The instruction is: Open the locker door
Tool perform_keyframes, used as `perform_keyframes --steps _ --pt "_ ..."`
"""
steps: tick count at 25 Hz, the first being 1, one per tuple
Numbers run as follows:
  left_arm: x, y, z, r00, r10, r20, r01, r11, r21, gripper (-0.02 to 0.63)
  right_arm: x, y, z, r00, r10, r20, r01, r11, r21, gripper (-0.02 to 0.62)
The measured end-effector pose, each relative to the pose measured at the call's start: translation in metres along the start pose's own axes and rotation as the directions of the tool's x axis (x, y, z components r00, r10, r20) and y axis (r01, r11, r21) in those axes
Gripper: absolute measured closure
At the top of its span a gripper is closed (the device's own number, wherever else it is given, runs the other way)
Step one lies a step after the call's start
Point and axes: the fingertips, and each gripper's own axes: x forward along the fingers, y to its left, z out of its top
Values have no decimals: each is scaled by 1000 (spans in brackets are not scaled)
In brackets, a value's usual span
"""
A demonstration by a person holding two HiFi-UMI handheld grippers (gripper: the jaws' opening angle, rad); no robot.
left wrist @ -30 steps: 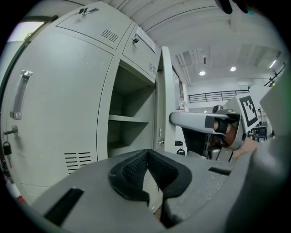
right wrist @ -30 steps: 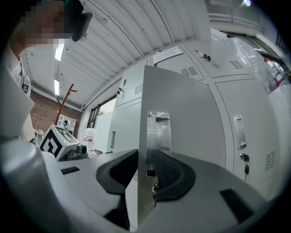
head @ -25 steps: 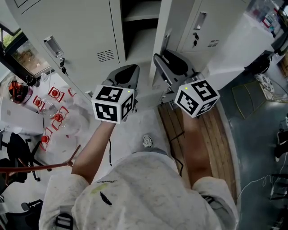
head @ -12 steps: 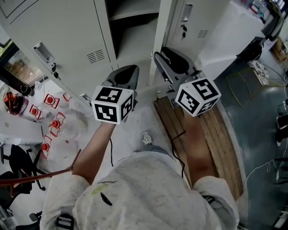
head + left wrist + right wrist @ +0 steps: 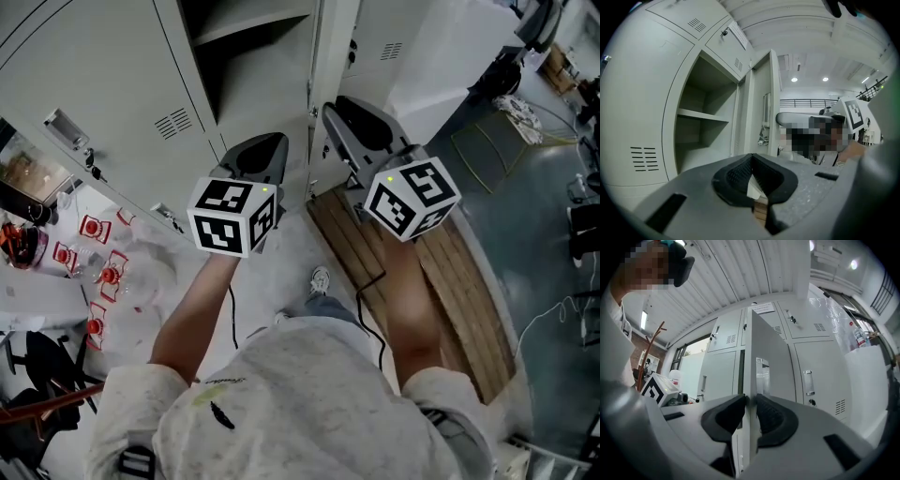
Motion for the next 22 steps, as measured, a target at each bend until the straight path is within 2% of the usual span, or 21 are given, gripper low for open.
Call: perform_keyframes --steps 7,22 --pt "18 -23 5 999 -44 -7 44 999 20 600 -17 -14 1 1000 -20 -1 20 1000 -9 532" --pt "58 -68 9 998 -56 -5 56 998 11 600 -55 -69 6 998 -56 -10 56 998 9 540"
